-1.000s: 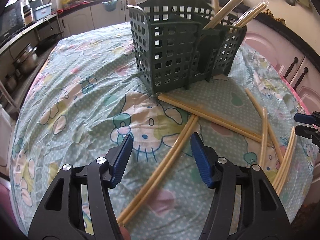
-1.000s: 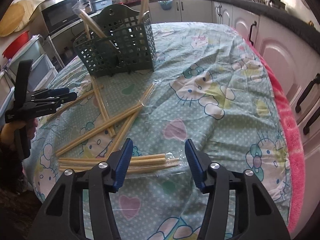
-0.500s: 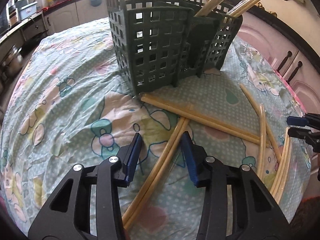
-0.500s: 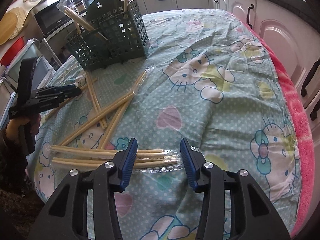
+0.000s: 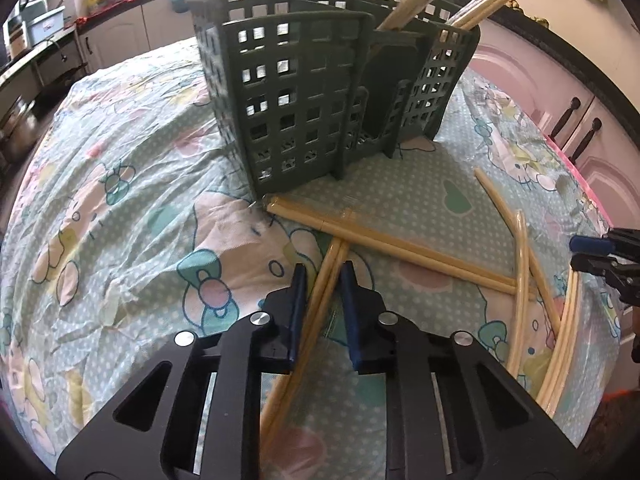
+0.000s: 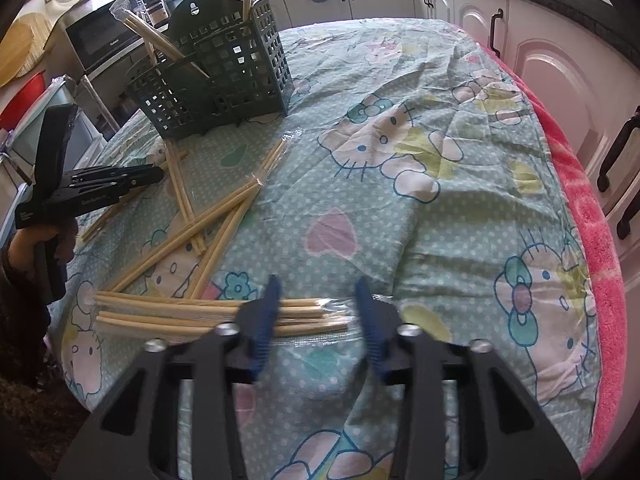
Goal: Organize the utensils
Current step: 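Lower the left gripper onto a wooden chopstick and close while the right closes on another, then lift the held chopsticks upright with both grippers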
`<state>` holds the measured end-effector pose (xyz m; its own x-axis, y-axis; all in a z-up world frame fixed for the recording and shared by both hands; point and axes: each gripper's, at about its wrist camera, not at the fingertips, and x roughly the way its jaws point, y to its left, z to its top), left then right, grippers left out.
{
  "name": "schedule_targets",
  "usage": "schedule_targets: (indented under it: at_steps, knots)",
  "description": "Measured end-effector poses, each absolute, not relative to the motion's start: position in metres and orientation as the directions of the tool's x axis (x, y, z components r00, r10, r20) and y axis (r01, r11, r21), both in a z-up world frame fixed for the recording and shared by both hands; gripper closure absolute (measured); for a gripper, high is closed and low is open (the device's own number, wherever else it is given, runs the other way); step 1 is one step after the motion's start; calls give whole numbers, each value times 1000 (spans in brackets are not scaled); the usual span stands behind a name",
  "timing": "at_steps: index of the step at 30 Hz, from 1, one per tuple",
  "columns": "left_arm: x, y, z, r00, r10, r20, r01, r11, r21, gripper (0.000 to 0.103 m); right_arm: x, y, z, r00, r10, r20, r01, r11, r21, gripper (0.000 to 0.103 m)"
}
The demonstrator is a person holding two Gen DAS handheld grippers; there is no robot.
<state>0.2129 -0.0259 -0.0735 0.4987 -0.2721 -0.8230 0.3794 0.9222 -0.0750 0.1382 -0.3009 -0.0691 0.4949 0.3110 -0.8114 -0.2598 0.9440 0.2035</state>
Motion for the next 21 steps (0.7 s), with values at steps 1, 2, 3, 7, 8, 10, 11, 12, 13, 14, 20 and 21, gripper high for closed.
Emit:
schedule_targets:
  at_steps: [1, 2, 3, 7, 8, 10, 11, 12, 13, 14, 20, 21]
  knots:
    - [212, -24, -73, 500, -272, -823, 378, 923, -75, 93, 138, -301, -69, 495, 316, -809, -262, 942, 208, 94]
    - [211, -22, -73, 500, -271, -822, 376, 923, -76, 94, 137, -301, -68, 500, 313, -808, -261, 944, 204, 96]
    - [210, -21, -73, 500, -273, -822, 374, 924, -79, 97, 137, -301, -68, 503, 315, -805, -262, 943, 206, 100]
    - [206, -12, -72, 499, -284, -819, 359, 928, -103, 99, 136, -303, -62, 517, 333, -789, -267, 938, 221, 102]
    - [205, -9, -72, 498, -289, -818, 356, 928, -111, 99, 136, -304, -61, 522, 332, -786, -266, 939, 220, 102]
    - [202, -4, -71, 501, -300, -812, 347, 929, -130, 99, 136, -307, -56, 524, 337, -782, -268, 937, 224, 102]
    - [201, -2, -71, 503, -303, -809, 344, 929, -134, 99, 136, -308, -55, 524, 334, -783, -266, 938, 222, 102]
    - [199, 0, -70, 508, -305, -806, 342, 930, -137, 99, 136, -311, -53, 529, 324, -784, -257, 942, 216, 102]
    - [198, 1, -69, 511, -306, -803, 341, 930, -137, 100, 135, -315, -51, 535, 319, -782, -243, 945, 219, 102]
    - [196, 2, -67, 516, -306, -800, 339, 931, -138, 100, 135, -318, -51, 535, 321, -782, -235, 945, 227, 102]
    - [186, 18, -58, 539, -310, -783, 313, 937, -155, 100, 132, -324, -55, 502, 339, -795, -241, 938, 247, 85]
    - [185, 20, -56, 542, -311, -780, 310, 937, -159, 100, 133, -323, -56, 497, 347, -796, -245, 936, 255, 80]
